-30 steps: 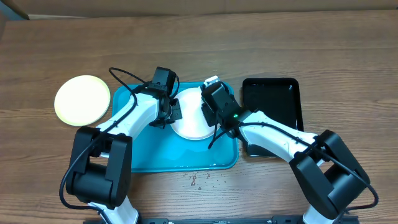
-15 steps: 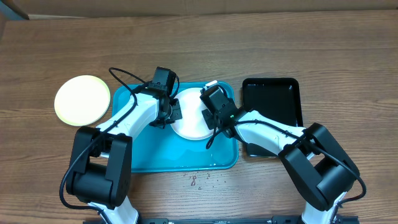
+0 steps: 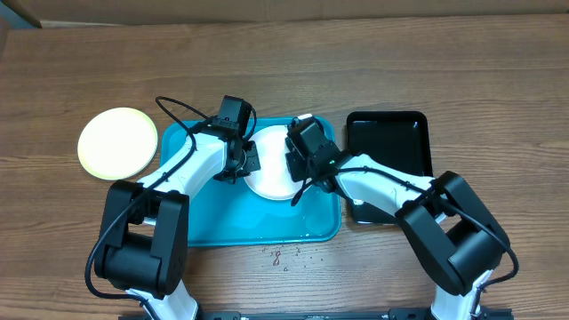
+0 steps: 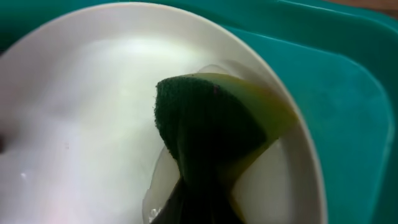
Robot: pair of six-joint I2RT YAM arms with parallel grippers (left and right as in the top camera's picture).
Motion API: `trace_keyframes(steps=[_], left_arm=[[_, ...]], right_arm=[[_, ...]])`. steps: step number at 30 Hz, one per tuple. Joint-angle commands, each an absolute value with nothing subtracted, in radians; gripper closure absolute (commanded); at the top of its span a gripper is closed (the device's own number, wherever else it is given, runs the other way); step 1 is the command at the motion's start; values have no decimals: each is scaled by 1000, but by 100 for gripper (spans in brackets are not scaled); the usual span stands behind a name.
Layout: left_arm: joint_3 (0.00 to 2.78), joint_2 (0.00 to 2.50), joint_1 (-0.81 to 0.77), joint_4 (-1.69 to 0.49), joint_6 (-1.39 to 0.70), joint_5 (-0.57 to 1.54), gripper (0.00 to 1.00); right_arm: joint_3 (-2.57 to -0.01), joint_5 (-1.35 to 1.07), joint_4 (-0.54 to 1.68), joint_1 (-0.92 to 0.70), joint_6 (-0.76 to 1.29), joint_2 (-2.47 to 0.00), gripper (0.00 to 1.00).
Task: Clean dirty plates on tray and stack at the side
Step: 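Scrub the white plate with the sponge while left gripper holds it, then return the sponge to the black tray with right gripper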
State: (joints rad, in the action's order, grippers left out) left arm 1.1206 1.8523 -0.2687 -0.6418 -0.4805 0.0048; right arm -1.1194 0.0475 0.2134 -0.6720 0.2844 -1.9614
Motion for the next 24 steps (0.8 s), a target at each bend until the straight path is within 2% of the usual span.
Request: trace_keyframes(steps=[1, 5, 12, 19, 24], left_arm=[[1088, 1877, -276, -646, -486, -19, 96], [1088, 1877, -276, -646, -479, -19, 96], [1088, 1877, -276, -648, -471, -19, 96], [1088, 1877, -276, -649, -471, -25, 96], [1088, 1877, -276, -649, -471, -25, 96]], right_arm=[[-1099, -163, 209, -685, 330, -2034, 96], [-1113, -308, 146, -678, 338, -2020, 96], [-1185, -426, 194, -586, 341, -1876, 96], [-1213, -388, 419, -430, 317, -1670, 96], [-1213, -213, 691, -319, 252, -1602, 96]])
